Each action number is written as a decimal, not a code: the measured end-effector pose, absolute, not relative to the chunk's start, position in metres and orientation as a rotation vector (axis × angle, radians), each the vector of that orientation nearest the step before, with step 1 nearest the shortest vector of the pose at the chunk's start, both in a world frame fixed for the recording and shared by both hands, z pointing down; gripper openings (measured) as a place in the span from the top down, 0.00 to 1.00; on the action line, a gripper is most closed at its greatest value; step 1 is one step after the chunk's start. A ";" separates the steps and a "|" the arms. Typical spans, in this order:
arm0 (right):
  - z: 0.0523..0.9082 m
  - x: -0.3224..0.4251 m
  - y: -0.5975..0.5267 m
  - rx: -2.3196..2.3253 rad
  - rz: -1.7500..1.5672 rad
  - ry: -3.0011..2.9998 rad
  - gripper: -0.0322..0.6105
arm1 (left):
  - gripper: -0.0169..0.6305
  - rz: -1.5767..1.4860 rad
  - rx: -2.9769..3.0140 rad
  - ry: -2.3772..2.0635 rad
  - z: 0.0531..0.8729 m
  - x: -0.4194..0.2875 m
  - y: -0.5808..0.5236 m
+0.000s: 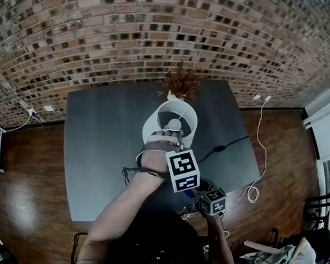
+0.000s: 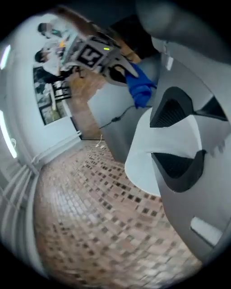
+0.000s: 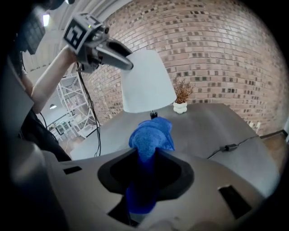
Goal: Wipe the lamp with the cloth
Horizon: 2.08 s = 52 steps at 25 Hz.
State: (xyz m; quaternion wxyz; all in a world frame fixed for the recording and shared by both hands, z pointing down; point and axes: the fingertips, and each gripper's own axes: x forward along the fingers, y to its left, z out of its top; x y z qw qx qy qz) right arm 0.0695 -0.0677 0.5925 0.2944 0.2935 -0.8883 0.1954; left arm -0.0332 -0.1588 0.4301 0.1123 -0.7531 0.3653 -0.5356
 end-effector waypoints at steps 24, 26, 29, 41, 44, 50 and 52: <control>0.615 -0.027 -0.053 0.451 0.006 -2.401 0.78 | 0.90 -1.536 -2.842 0.951 0.424 -0.044 -0.134; 0.577 0.004 -0.070 0.570 0.279 -2.559 0.78 | 0.89 -1.553 -2.828 0.953 0.426 -0.042 -0.128; 0.471 0.042 -0.108 0.726 0.565 -2.941 0.78 | 0.90 -1.544 -2.786 0.942 0.428 -0.036 -0.119; 0.526 0.081 -0.154 0.743 0.619 -2.701 0.78 | 0.89 -1.389 -2.447 0.606 0.443 -0.026 -0.042; 0.466 0.091 -0.158 0.627 0.614 -2.884 0.78 | 0.89 -1.369 -2.395 0.563 0.452 -0.031 -0.022; 0.365 0.031 -0.113 0.095 0.165 -2.939 0.78 | 0.89 -1.362 -2.292 0.482 0.470 -0.026 0.006; 0.385 0.015 -0.110 0.019 0.088 -2.822 0.78 | 0.89 -1.358 -2.266 0.457 0.474 -0.026 0.012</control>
